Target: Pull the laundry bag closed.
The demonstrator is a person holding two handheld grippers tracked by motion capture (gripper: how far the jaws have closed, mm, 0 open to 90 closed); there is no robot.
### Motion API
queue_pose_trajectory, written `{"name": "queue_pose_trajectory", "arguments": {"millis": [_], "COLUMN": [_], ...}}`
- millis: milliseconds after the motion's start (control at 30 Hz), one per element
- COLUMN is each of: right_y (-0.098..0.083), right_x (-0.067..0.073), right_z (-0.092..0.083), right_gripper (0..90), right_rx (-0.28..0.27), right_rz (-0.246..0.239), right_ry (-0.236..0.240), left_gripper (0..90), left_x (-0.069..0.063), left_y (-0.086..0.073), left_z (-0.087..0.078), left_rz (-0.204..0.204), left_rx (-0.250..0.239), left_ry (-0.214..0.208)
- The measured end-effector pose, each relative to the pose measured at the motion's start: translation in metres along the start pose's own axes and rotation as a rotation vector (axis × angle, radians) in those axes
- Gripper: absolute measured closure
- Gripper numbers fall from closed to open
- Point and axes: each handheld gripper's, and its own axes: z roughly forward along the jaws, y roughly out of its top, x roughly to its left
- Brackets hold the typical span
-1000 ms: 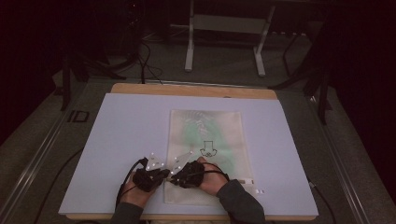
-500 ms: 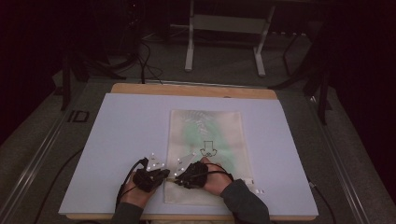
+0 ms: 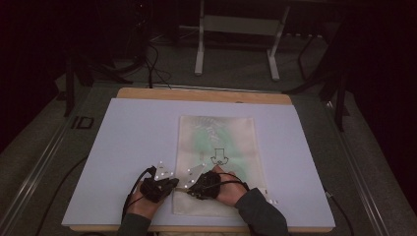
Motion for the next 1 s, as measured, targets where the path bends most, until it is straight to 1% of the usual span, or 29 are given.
{"name": "queue_pose_trajectory", "arguments": {"millis": [100, 133, 167, 200, 233, 267, 300, 333, 367, 467, 633, 700, 800, 833, 867, 1000], "right_y": [-0.0014, -0.0015, -0.0017, -0.0018, -0.0021, -0.0022, -0.0025, -0.0025, -0.0023, -0.0017, 0.0006, 0.0013, 0.0014, 0.0013, 0.0012, -0.0005], "right_x": [-0.0005, -0.0005, -0.0007, -0.0010, -0.0010, -0.0007, -0.0006, -0.0005, -0.0002, 0.0005, 0.0011, 0.0011, 0.0010, 0.0011, 0.0012, 0.0014], "right_z": [0.0000, 0.0001, 0.0004, 0.0004, 0.0002, 0.0002, 0.0004, 0.0004, 0.0003, 0.0004, 0.0004, 0.0003, -0.0001, -0.0002, -0.0005, -0.0025], "right_gripper": [82.5, 82.5, 82.5, 82.5, 82.5, 82.5, 82.5, 82.5, 82.5, 82.5, 82.5, 82.5, 82.5, 82.5, 82.5, 82.5], "right_rx": [-0.007, -0.008, -0.012, -0.012, -0.010, -0.012, -0.015, -0.016, -0.013, -0.009, 0.006, 0.012, 0.015, 0.015, 0.016, 0.022], "right_rz": [0.006, 0.007, 0.009, 0.007, 0.010, 0.013, 0.015, 0.015, 0.015, 0.012, -0.002, -0.009, -0.013, -0.013, -0.014, -0.018], "right_ry": [0.003, 0.003, 0.004, 0.004, 0.004, 0.004, 0.003, 0.003, 0.001, -0.004, -0.006, -0.007, -0.006, -0.006, -0.006, -0.010], "left_gripper": [89.2, 89.2, 89.3, 89.3, 89.3, 89.3, 89.3, 89.3, 89.3, 89.2, 89.3, 89.3, 89.4, 89.4, 89.4, 89.5], "left_x": [0.0002, -0.0001, -0.0010, -0.0024, -0.0021, -0.0024, -0.0028, -0.0041, -0.0046, -0.0070, -0.0043, -0.0049, -0.0077, -0.0085, -0.0087, -0.0081], "left_y": [0.0000, 0.0007, 0.0013, 0.0020, 0.0021, 0.0017, 0.0014, 0.0011, 0.0013, 0.0021, 0.0006, 0.0005, 0.0013, 0.0014, 0.0017, 0.0014], "left_z": [-0.0007, -0.0026, -0.0047, -0.0078, -0.0091, -0.0099, -0.0098, -0.0087, -0.0080, -0.0050, -0.0022, -0.0018, -0.0016, -0.0015, -0.0018, -0.0016], "left_rz": [-0.007, -0.010, -0.003, 0.000, -0.005, -0.022, -0.025, -0.034, -0.030, -0.014, -0.038, -0.030, -0.013, -0.015, -0.007, -0.011], "left_rx": [-0.002, 0.002, 0.005, 0.000, -0.005, -0.006, -0.006, -0.006, -0.005, 0.006, 0.013, 0.015, 0.021, 0.021, 0.028, 0.024], "left_ry": [-0.001, 0.012, 0.028, 0.036, 0.018, -0.005, -0.013, -0.034, -0.040, -0.040, -0.059, -0.055, -0.038, -0.034, -0.030, -0.036]}}
